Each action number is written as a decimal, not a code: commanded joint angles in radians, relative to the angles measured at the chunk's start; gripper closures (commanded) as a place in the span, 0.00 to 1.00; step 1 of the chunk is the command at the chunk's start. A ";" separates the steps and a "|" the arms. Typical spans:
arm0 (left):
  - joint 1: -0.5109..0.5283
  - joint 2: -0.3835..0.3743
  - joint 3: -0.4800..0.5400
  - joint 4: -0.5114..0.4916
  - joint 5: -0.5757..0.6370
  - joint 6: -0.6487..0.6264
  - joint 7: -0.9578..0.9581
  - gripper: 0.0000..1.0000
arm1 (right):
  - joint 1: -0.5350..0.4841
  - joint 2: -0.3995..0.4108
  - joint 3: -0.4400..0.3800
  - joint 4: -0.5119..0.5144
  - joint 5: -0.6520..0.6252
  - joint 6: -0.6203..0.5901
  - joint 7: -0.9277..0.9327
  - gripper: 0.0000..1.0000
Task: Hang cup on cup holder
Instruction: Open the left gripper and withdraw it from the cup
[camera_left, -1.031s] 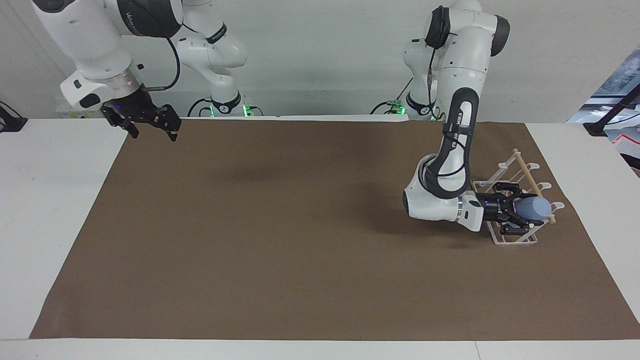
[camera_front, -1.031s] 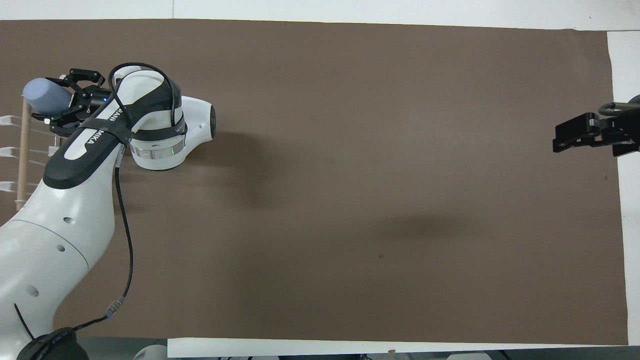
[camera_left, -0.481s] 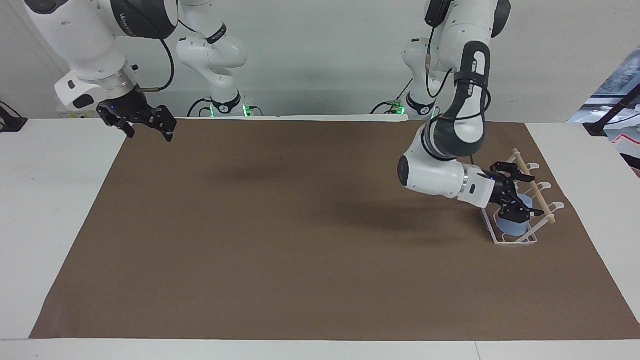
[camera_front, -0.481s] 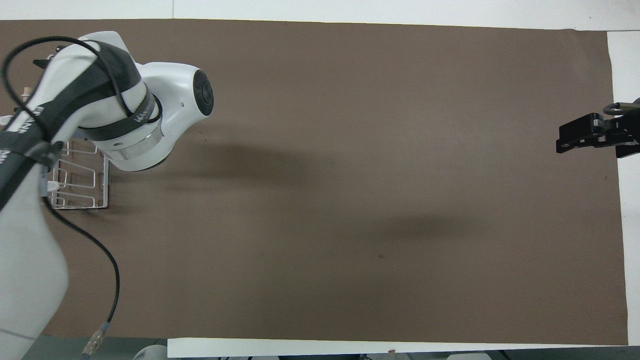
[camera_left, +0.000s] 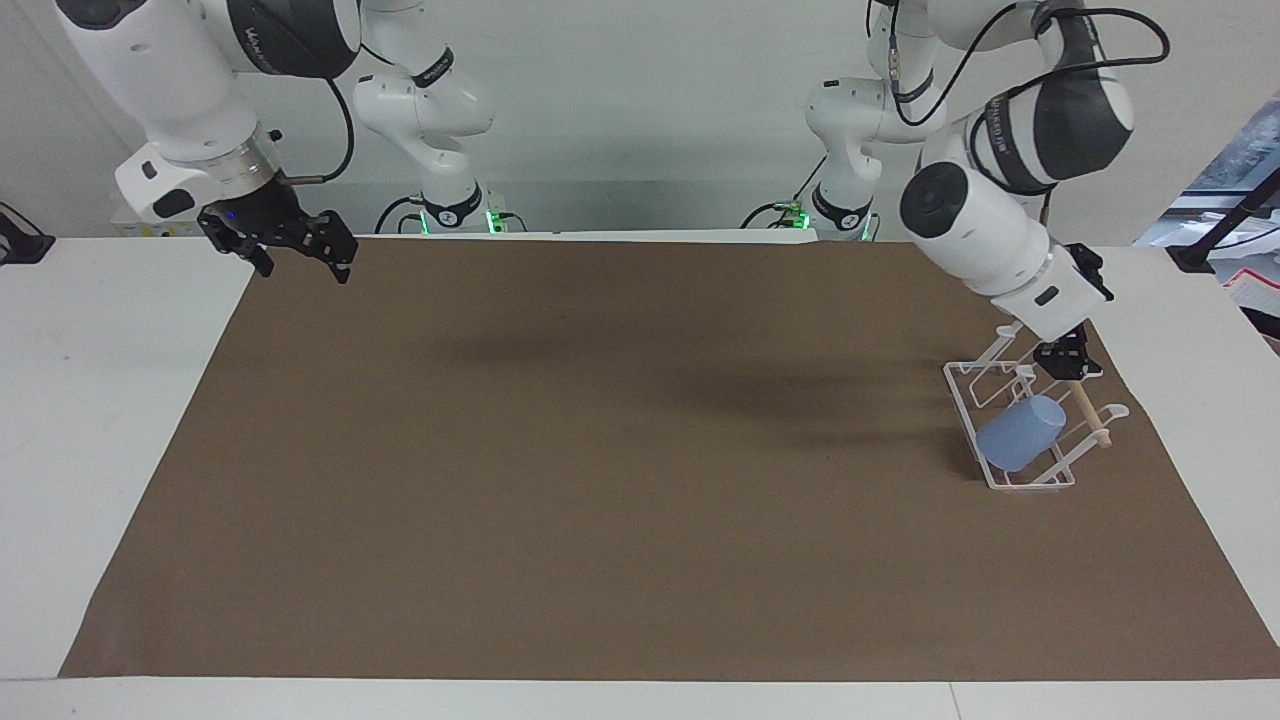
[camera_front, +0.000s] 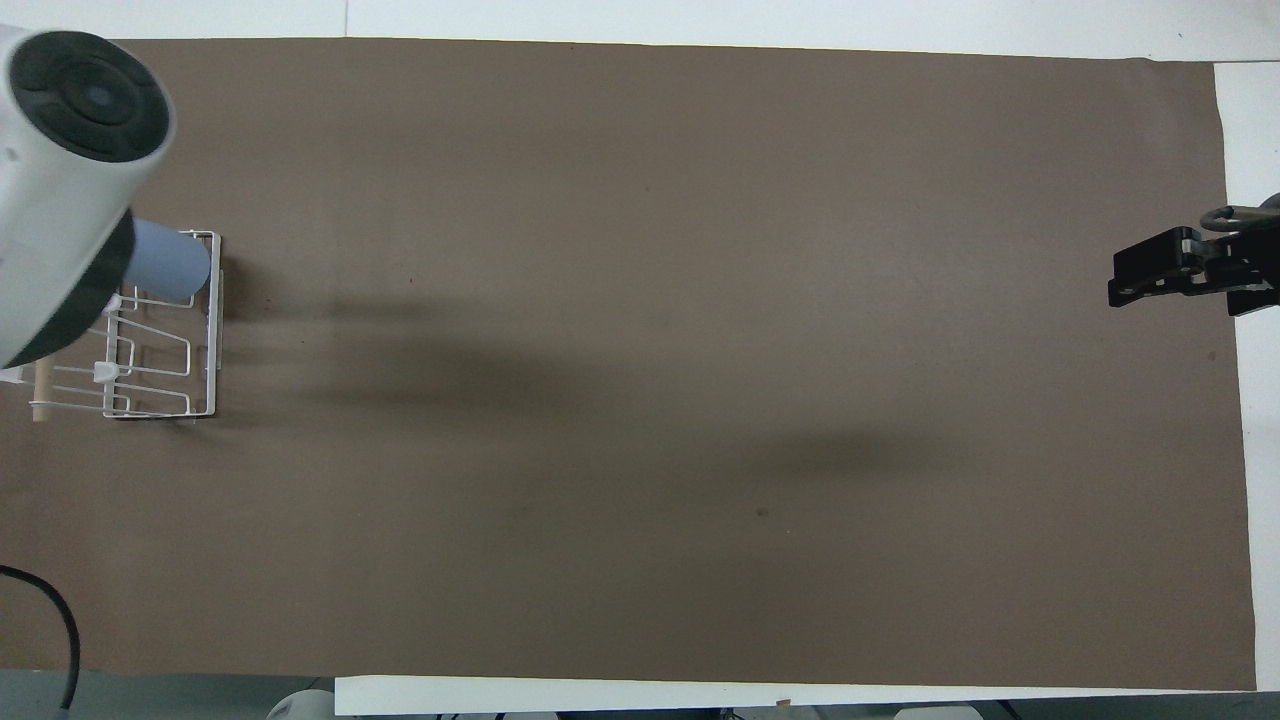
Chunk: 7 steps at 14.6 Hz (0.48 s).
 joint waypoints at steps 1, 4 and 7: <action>0.113 -0.103 0.000 -0.032 -0.225 0.042 0.347 0.00 | -0.006 -0.023 0.005 -0.029 -0.001 0.009 -0.002 0.01; 0.152 -0.137 0.008 -0.032 -0.416 0.029 0.641 0.00 | -0.007 -0.023 0.005 -0.029 -0.001 0.009 -0.002 0.01; 0.205 -0.163 0.010 -0.031 -0.676 -0.033 0.963 0.00 | -0.006 -0.023 0.005 -0.029 -0.001 0.009 -0.002 0.01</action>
